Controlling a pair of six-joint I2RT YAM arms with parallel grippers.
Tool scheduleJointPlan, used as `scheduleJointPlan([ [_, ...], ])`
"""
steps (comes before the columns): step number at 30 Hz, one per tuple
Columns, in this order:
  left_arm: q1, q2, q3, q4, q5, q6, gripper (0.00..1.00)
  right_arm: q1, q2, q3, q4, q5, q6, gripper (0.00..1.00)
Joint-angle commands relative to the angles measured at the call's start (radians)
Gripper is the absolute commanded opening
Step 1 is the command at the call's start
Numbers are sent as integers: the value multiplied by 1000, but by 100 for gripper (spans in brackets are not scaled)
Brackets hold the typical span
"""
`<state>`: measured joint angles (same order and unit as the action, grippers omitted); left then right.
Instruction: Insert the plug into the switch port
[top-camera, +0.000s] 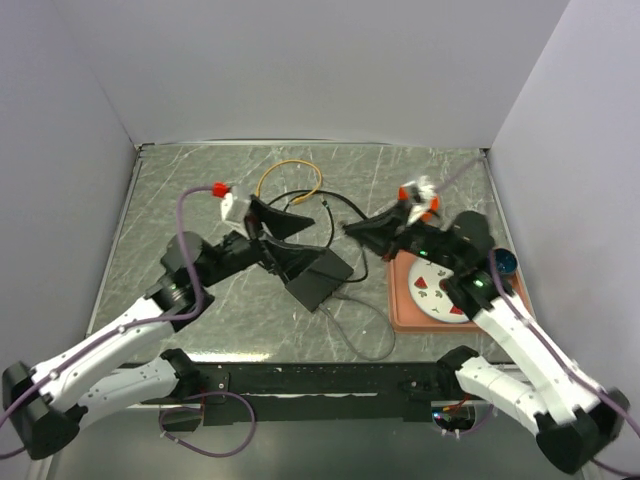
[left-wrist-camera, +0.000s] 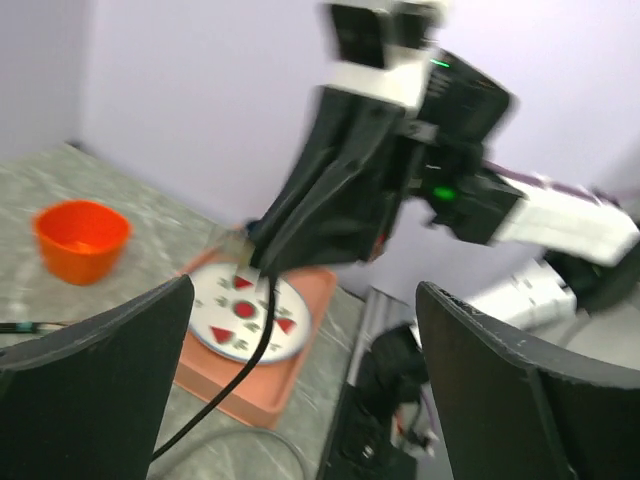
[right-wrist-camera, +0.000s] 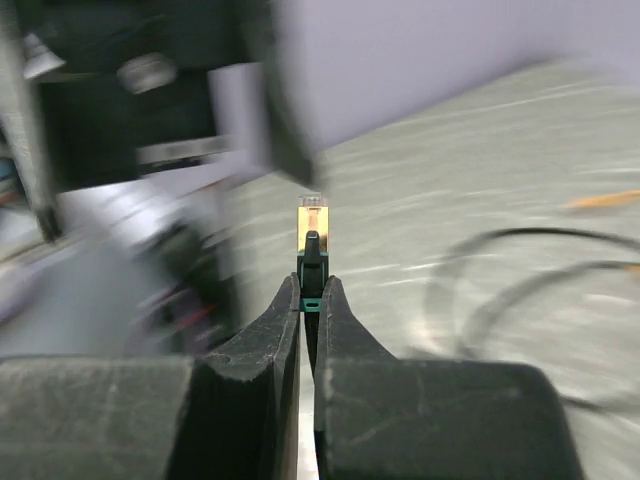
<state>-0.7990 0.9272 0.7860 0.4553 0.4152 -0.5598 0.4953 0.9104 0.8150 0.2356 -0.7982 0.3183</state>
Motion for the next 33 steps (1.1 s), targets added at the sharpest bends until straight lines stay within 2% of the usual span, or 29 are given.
scheduleJointPlan([
  [1,0,-119,-17,-98,-231,63,97,-11,-263,86,-188,586,-238,0],
  [2,0,-134,-28,-113,-248,76,97,-9,-315,69,-164,719,-252,0],
  [3,0,-139,-33,-130,-265,78,97,-9,-420,52,-141,763,-271,0],
  [6,4,-142,-59,-161,-292,78,97,-9,-603,-19,-27,910,-308,0],
  [7,7,-139,-67,-159,-289,77,97,-9,-639,-51,17,922,-309,0],
  [12,12,-82,-94,-158,-268,58,97,-11,-726,-25,-1,1018,-380,0],
  [16,14,-27,-105,-147,-271,48,97,-11,-699,21,-44,1039,-393,0],
  [18,17,13,-103,-193,-390,34,97,-11,-631,70,-152,1024,-390,0],
  [20,32,66,-85,-251,-459,8,97,-11,-547,96,-234,993,-377,0],
  [21,62,87,-79,-269,-473,-2,97,-11,-520,107,-336,987,-357,0],
  [25,152,183,-70,-302,-394,-54,97,-9,-429,38,-444,961,-320,0],
  [33,162,324,-56,-264,-323,-45,97,8,-384,-111,-470,953,-182,0],
])
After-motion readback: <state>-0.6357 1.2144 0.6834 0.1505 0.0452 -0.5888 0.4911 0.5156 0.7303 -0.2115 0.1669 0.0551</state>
